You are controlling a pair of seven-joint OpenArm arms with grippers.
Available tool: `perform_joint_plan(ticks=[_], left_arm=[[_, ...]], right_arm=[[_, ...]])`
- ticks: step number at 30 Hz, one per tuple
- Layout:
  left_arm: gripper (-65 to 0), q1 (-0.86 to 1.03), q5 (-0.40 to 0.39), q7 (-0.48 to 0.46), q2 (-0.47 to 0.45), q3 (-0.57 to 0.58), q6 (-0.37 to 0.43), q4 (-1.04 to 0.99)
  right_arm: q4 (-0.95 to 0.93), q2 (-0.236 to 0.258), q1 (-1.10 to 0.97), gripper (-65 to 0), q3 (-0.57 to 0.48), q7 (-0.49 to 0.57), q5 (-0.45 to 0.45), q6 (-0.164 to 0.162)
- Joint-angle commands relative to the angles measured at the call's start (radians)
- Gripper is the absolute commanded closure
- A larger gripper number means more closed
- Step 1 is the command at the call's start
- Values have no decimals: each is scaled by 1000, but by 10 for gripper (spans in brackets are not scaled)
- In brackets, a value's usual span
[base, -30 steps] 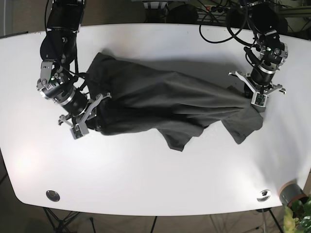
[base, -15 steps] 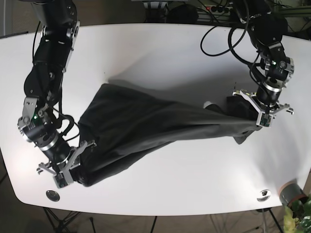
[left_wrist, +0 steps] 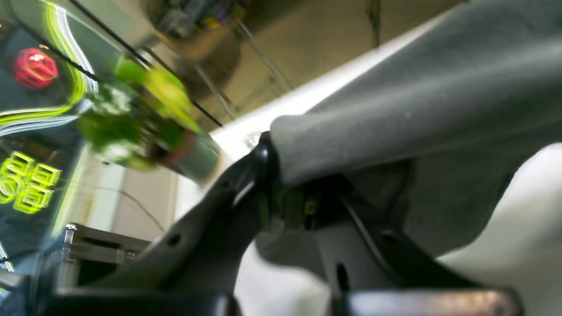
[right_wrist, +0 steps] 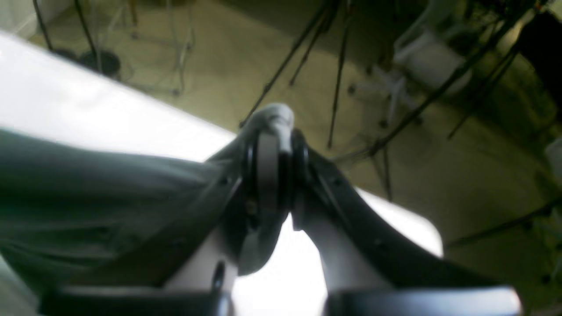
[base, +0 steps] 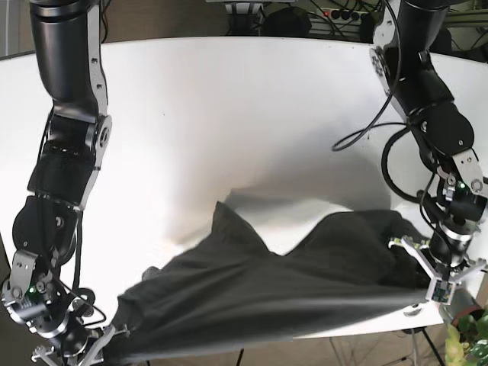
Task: Fold the T-shirt properly
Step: 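Lift the shirt with both grippers and swing it flat onto the table, then drag the shirt edge with both grippers to spread it flat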
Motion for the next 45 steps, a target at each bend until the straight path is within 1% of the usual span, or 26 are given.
perform_joint_plan(ticks=[1,3,5,9,12,14,18,19,21,25,31,35,37,40,42,45], left_arm=[[0,-64,4,-15,-27,-5,9,0],[0,-107,4,-15,-40,-5,9,-20],[0,-131,4,-15,-46,-5,9,-34],[0,-122,2,-15,-60,7,8,-35],[0,-59,-1,-21,-61,23,8,-30],[0,-1,-2,-21,-56,23,8,-21],[0,101,-2,-21,-52,23,8,-3],[0,131,-2,-21,-49,23,8,-3],[0,200,-2,-23,-30,18,8,-1],[0,326,-4,-23,-26,15,8,-3],[0,484,-4,-37,-17,15,8,-3],[0,581,-2,-100,-23,13,8,-3],[0,610,-1,-114,-23,13,8,-1],[0,658,1,-115,-26,9,8,12],[0,694,1,-115,-30,-20,8,37],[0,725,1,-117,-27,-50,8,59]], right_arm=[[4,15,76,-22,4,35,1,-4],[2,21,103,-22,4,35,1,-7],[7,39,109,-22,4,28,1,-6],[9,62,83,-22,13,-15,7,-4],[30,70,5,-22,51,-15,9,-4],[85,70,-70,-22,88,-19,9,-4],[157,67,-227,-22,127,-19,9,-4],[165,62,-270,-22,137,-17,9,-4],[183,30,-362,-22,177,-17,10,-4],[210,-30,-506,-22,278,-14,9,-4],[217,-79,-672,-22,347,23,9,-4],[231,-94,-770,-22,387,26,10,-3],[242,-96,-807,-22,397,26,10,-3],[260,-104,-874,-22,403,26,50,-3],[276,-100,-923,-22,403,26,89,-3],[302,-100,-979,-22,403,26,122,-3]])
